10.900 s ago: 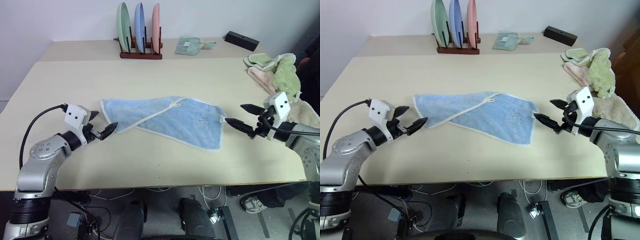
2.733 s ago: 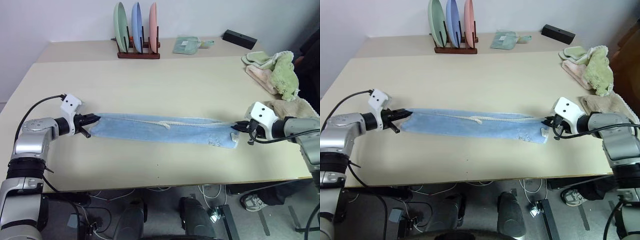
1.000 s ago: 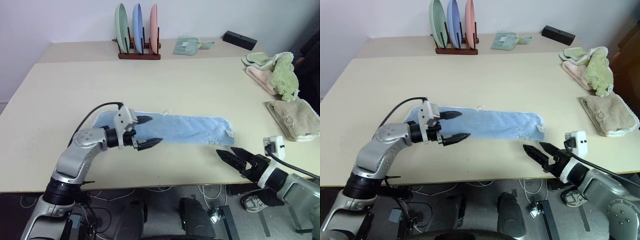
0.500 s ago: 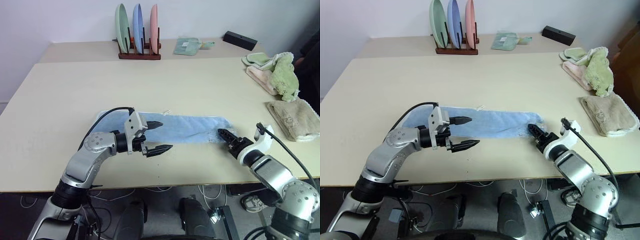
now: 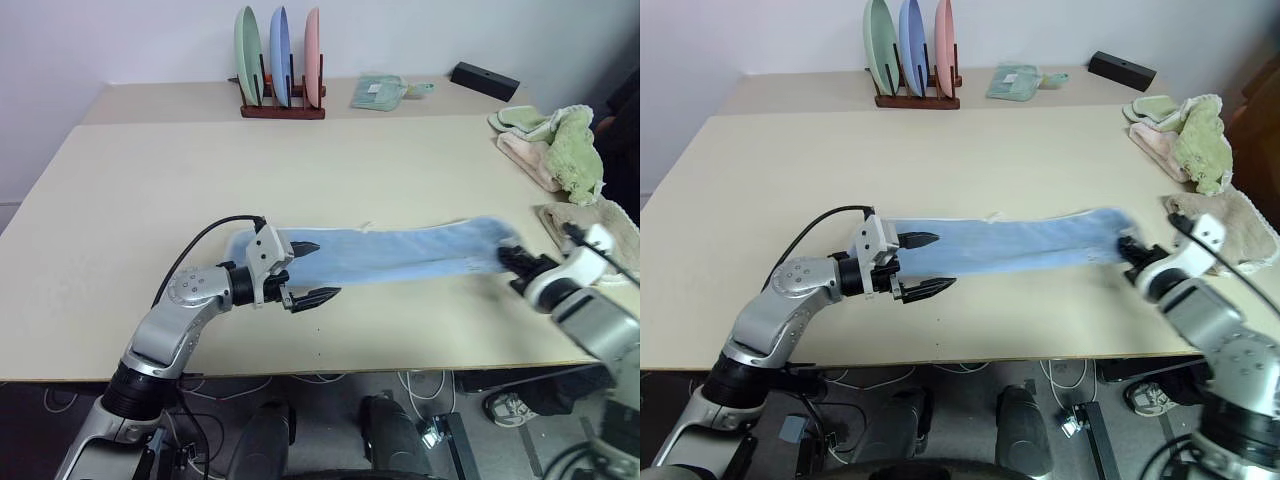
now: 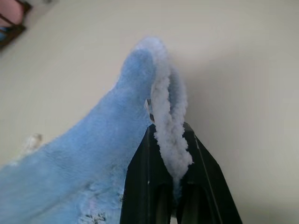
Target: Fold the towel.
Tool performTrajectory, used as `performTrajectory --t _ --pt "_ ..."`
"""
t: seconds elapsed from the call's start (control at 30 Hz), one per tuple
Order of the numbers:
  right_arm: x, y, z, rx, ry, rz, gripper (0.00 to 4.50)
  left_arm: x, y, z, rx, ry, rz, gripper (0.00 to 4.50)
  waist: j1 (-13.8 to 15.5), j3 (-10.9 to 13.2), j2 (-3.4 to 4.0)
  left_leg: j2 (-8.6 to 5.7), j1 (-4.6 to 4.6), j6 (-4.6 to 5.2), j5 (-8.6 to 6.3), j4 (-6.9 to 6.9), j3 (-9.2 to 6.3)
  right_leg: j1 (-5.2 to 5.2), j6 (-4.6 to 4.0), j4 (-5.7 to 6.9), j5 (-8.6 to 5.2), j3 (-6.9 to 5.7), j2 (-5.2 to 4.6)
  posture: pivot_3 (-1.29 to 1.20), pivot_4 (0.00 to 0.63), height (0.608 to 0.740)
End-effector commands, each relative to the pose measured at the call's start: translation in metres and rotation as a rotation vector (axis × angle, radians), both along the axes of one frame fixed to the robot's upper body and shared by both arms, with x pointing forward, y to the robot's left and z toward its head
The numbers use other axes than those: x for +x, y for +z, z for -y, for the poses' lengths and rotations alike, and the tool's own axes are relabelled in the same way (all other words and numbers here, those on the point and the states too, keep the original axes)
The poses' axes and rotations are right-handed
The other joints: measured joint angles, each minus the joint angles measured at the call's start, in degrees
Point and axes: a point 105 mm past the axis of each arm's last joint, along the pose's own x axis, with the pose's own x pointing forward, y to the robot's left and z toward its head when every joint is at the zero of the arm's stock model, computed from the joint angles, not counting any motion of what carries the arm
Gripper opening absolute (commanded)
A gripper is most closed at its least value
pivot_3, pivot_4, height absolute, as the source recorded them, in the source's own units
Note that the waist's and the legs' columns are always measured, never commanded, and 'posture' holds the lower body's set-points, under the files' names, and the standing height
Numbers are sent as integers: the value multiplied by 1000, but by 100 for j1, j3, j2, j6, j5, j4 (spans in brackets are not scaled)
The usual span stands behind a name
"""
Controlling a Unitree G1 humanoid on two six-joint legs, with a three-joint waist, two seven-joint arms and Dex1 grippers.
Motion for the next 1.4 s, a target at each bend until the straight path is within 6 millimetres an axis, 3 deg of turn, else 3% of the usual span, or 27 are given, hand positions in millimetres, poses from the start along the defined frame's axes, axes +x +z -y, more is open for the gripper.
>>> performTrajectory --t 0.03,0.07,0.2,0.3,0.4,0.6,0.8,1.07,1.17,1.23,1.4 --pt "6 18 -7 -163 127 44 53 6 11 1 -4 1 63 4500 -28 0 0 1 1 1 0 0 0 1 0 0 0 -1 0 0 150 740" --pt "8 22 -12 -184 162 58 53 7 11 2 -7 2 65 4500 -43 -1 -1 1 2 1 -1 0 0 0 0 0 0 0 1 0 150 740" --pt "10 40 -84 -417 525 110 53 6 10 -1 1 7 69 4500 -60 -1 14 4 2 2 -1 0 3 -3 6 1 3 2 2 0 150 740" --pt "3 24 -132 -506 741 96 53 6 9 -4 0 24 62 4500 -22 -3 10 5 -1 2 -1 -2 -1 -6 18 1 7 0 4 0 150 740" --pt "1 2 -162 -541 841 72 53 4 8 -4 -6 24 60 4500 21 -4 1 4 -7 2 -2 2 -3 -5 20 -7 7 -2 2 0 150 740" --pt "9 -27 -172 -611 857 16 53 3 10 0 -20 26 60 4500 12 -3 0 -3 -24 1 -1 11 -4 -12 18 -12 7 -2 -3 0 150 740" --pt "9 -27 -171 -599 855 29 53 1 8 -1 -17 34 56 4500 1 -3 0 -2 -19 2 -1 5 -5 -13 19 -9 8 -2 -2 0 150 740" --pt "-26 21 -183 -513 1016 280 3907 0 8 -10 -39 85 31 4500 10 -2 0 -2 -19 2 -1 4 -6 -12 22 -10 8 -2 -2 0 150 740" --pt "-26 37 -171 -443 965 331 3907 0 7 -19 -39 118 20 4500 3 -2 0 -2 -18 2 -1 6 -8 -11 22 -9 8 -3 -2 0 150 740" --pt "-14 41 -158 -425 878 336 3907 0 5 -25 -34 140 12 4500 -4 -3 0 -2 -12 2 -2 5 -7 -8 21 -8 8 -2 -2 0 150 740" --pt "21 26 -143 -485 745 290 1397 -2 1 -33 -32 170 -9 4500 -4 -3 -1 -1 -10 2 -1 2 -6 -8 15 -7 6 -2 -1 0 150 740"
